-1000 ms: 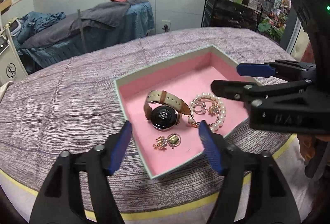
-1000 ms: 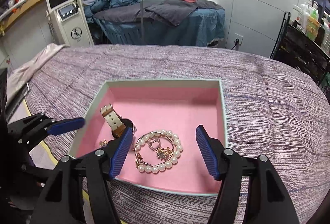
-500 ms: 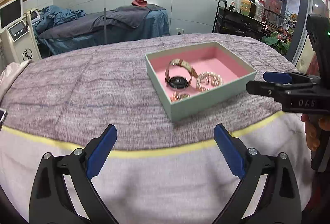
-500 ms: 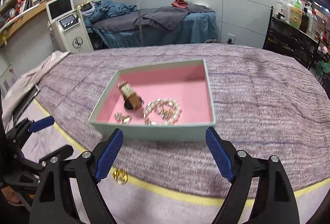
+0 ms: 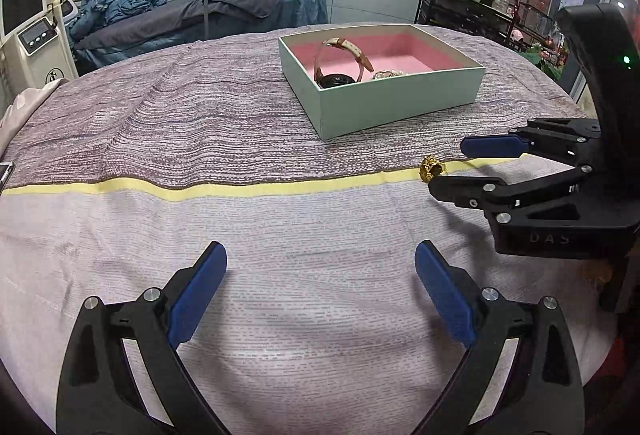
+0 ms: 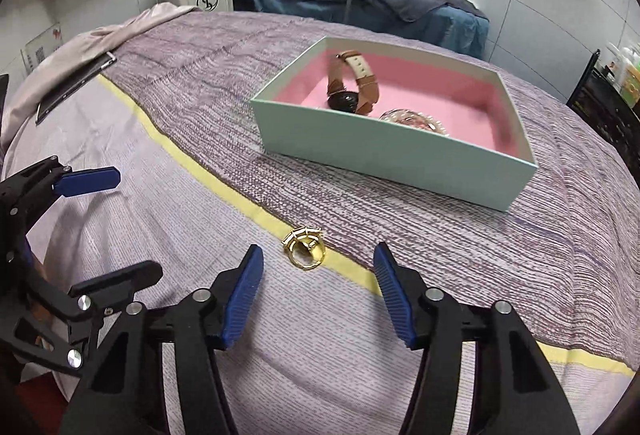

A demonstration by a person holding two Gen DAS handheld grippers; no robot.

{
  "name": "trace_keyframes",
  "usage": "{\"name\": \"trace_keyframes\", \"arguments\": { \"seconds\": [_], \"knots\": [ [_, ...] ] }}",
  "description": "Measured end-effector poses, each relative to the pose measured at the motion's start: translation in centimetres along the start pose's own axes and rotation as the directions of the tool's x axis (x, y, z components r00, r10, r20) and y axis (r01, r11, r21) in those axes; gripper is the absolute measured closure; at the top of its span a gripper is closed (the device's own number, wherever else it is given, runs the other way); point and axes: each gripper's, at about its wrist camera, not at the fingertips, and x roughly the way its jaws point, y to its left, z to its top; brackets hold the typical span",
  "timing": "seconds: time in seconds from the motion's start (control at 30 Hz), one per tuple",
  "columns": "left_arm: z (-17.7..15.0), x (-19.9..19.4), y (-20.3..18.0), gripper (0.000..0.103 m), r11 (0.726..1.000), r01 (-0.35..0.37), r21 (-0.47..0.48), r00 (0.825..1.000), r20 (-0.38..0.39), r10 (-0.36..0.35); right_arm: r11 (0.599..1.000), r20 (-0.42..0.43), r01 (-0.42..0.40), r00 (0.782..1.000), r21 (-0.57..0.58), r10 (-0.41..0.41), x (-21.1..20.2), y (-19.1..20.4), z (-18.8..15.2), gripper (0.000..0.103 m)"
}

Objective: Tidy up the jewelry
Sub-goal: 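Grasp the gold ring with the right tool while the left tool approaches the gold pendant, then close the left tool on the small gold pendant while the right tool holds the ring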

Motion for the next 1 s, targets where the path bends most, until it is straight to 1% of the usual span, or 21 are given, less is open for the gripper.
{"name": "trace_keyframes", "arguments": {
  "seconds": [0.03,0.1,0.17,0.23,0.43,0.47,0.5,0.6,0.8,0.87,0.93,1.0],
  "knots": [
    [0.0,0.0,0.0,0.009,1.0,0.002,0.0,1.0,-0.001,-0.002,1.0,-0.009,0.002,1.0,-0.004,-0.002,0.3,0.1,0.0,0.053],
    [0.0,-0.1,-0.2,0.009,1.0,0.007,0.005,1.0,0.001,-0.007,1.0,-0.013,0.004,1.0,-0.013,-0.004,0.7,0.3,0.1,0.056],
    [0.0,-0.1,-0.5,0.009,1.0,0.01,0.016,1.0,0.003,-0.01,1.0,-0.01,-0.003,1.0,-0.024,0.003,0.7,0.5,0.3,0.064],
    [0.1,0.0,-0.8,0.009,1.0,0.02,0.02,1.0,0.001,-0.02,0.999,-0.011,-0.013,1.0,-0.029,0.013,0.8,0.6,0.5,0.08],
    [0.4,0.4,-1.7,0.01,0.998,0.054,0.039,0.999,-0.003,-0.054,0.999,0.012,-0.042,0.999,0.004,0.042,0.3,0.0,0.5,0.079],
    [0.5,0.5,-1.9,0.012,0.997,0.058,0.045,0.998,-0.002,-0.058,0.999,0.023,-0.049,0.999,0.017,0.049,0.0,-0.2,0.5,0.079],
    [0.7,0.6,-2.1,0.018,0.997,0.065,0.049,0.998,-0.001,-0.065,0.998,0.035,-0.053,0.998,0.029,0.052,-0.3,-0.4,0.6,0.079],
    [1.4,1.1,-2.9,0.03,0.994,0.088,0.064,0.996,-0.006,-0.088,0.997,0.067,-0.039,0.997,0.065,0.035,-1.3,-1.1,0.7,0.079],
    [3.0,2.6,-4.9,0.045,0.984,0.154,0.087,0.988,-0.031,-0.152,0.989,0.092,-0.005,0.996,0.15,-0.009,-2.8,-3.4,0.2,0.079],
    [3.5,3.1,-5.6,0.046,0.981,0.165,0.104,0.986,-0.037,-0.162,0.985,0.088,0.009,0.996,0.175,-0.025,-2.9,-4.2,-0.1,0.079],
    [3.9,3.8,-6.4,0.05,0.977,0.174,0.122,0.984,-0.048,-0.17,0.98,0.083,0.012,0.996,0.198,-0.029,-3.0,-4.9,-0.4,0.079],
    [4.1,4.5,-6.9,0.062,0.975,0.179,0.129,0.983,-0.062,-0.172,0.977,0.078,0.017,0.996,0.213,-0.034,-2.9,-5.3,-0.7,0.079]
  ]
}}
